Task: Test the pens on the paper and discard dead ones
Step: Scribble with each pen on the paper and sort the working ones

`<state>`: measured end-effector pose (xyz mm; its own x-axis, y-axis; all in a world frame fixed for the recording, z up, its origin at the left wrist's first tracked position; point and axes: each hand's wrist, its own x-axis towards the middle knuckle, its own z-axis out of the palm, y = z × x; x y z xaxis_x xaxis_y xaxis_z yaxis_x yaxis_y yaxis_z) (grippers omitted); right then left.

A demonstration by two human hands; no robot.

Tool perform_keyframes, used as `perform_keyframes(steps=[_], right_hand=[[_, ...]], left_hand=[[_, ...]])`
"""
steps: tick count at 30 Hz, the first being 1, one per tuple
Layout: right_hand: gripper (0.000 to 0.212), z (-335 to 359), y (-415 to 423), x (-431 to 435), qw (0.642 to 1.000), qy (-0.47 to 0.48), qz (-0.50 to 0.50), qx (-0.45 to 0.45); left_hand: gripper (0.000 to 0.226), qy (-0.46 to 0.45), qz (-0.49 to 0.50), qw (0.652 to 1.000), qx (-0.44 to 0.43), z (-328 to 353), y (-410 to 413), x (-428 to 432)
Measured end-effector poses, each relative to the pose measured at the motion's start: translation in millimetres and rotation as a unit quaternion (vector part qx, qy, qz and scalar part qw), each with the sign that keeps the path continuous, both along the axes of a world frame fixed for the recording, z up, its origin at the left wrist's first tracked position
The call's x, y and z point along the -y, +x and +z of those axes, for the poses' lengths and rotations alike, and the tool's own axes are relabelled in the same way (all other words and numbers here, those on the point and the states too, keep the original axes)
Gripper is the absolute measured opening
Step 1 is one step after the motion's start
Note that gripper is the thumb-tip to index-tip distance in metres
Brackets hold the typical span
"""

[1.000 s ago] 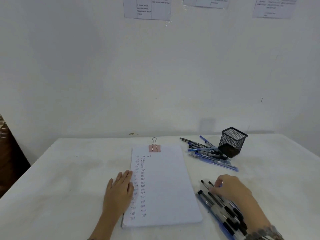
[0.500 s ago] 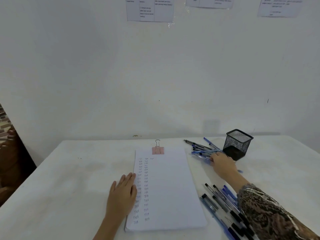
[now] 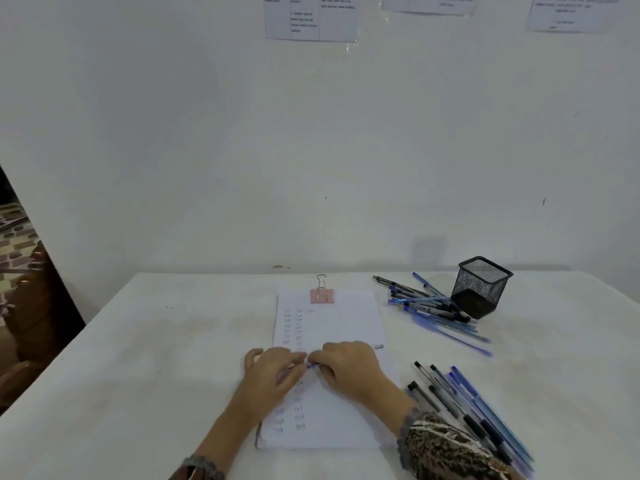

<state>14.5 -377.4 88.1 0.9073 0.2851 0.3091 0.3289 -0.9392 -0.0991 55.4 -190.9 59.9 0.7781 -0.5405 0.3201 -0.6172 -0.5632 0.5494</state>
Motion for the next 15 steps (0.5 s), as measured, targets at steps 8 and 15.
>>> perform_keyframes(steps=[8,15], right_hand=[[0.024,-9.1,3.3,1.6,0.988,-0.025,-0.02,0.149],[0.013,22.9,-6.8,1.9,0.812,0.563,-0.073,0.136]], left_hand=[[0.034,-0.08,0.026,0.996,-0.018,-2.4,0.2,-1.4],[0.015,-0.098,0.029,0.993,-0.058,-3.7,0.2,-0.5]])
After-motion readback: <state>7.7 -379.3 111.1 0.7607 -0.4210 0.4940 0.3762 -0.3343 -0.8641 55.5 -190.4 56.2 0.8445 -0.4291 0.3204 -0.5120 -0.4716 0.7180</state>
